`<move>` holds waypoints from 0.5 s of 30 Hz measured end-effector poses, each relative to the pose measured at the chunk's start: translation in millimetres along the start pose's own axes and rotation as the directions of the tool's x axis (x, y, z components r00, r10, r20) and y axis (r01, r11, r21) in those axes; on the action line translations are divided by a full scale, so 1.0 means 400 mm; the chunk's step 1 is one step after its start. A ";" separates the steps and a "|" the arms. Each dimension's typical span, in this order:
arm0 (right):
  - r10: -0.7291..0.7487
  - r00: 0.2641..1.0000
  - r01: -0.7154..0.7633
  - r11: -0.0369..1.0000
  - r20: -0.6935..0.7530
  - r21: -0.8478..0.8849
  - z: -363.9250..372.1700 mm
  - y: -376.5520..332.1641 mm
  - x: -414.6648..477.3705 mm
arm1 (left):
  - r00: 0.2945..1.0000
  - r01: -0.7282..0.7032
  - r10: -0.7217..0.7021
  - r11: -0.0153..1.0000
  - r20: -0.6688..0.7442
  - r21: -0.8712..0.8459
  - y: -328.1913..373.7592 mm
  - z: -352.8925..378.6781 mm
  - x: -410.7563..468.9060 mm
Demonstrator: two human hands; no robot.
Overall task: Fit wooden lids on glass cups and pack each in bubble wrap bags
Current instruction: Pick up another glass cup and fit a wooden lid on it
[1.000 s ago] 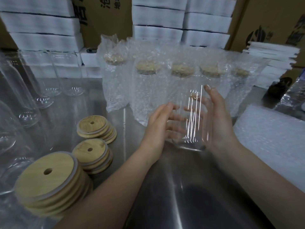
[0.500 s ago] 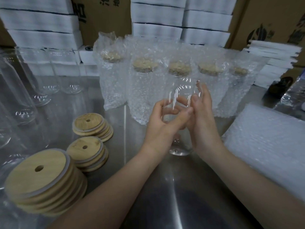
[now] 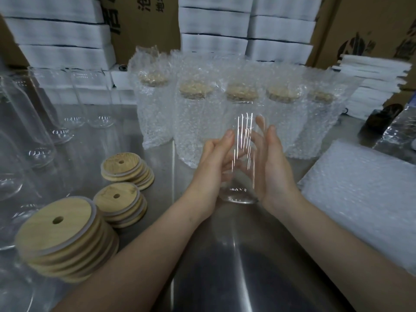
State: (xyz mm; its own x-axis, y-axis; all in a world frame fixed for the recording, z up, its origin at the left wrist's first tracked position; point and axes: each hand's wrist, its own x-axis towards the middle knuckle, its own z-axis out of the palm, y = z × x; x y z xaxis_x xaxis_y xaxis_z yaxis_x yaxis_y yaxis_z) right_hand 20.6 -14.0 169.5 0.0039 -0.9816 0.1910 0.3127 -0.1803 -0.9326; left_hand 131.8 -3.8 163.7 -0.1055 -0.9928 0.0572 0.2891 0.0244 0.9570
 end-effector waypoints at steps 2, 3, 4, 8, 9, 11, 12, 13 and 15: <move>-0.039 0.999 0.039 0.998 -0.007 -0.042 0.003 -0.002 -0.001 | 1.000 0.002 -0.001 0.999 -0.017 0.051 0.002 0.004 -0.002; -0.069 0.998 0.068 0.995 -0.003 -0.075 0.006 -0.001 -0.005 | 1.000 -0.004 0.005 0.999 -0.022 0.047 0.003 0.003 -0.003; -0.096 0.995 0.096 0.990 0.011 -0.104 0.010 0.002 -0.009 | 0.999 -0.021 0.023 0.999 -0.035 0.041 0.006 0.001 -0.009; -0.128 0.991 0.131 0.973 0.028 -0.189 0.024 0.022 -0.022 | 0.986 -0.108 0.123 0.985 -0.109 0.136 0.005 0.015 -0.030; -0.128 0.992 0.127 0.976 0.006 -0.178 0.026 0.024 -0.021 | 0.981 -0.129 0.151 0.976 -0.121 0.173 -0.002 0.020 -0.033; -0.108 0.994 0.101 0.983 -0.035 -0.154 0.027 0.023 -0.018 | 0.965 -0.193 0.221 0.963 -0.141 0.186 -0.015 0.025 -0.032; -0.104 0.994 0.096 0.983 -0.044 -0.159 0.028 0.022 -0.015 | 0.955 -0.230 0.256 0.957 -0.149 0.175 -0.019 0.027 -0.030; -0.107 0.993 0.097 0.980 -0.045 -0.174 0.028 0.021 -0.013 | 0.947 -0.258 0.283 0.952 -0.155 0.162 -0.022 0.028 -0.027; -0.119 0.992 0.109 0.977 -0.042 -0.185 0.032 0.016 -0.015 | 0.936 -0.299 0.316 0.946 -0.155 0.126 -0.026 0.024 -0.023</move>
State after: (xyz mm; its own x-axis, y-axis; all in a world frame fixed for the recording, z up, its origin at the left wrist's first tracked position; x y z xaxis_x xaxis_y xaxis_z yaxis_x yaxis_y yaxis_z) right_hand 34.7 -8.4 166.4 -0.0730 -0.9549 0.2877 0.1296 -0.2951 -0.9466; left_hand 120.7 6.2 155.8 0.1398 -0.9396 0.3123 0.1851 0.3346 0.9240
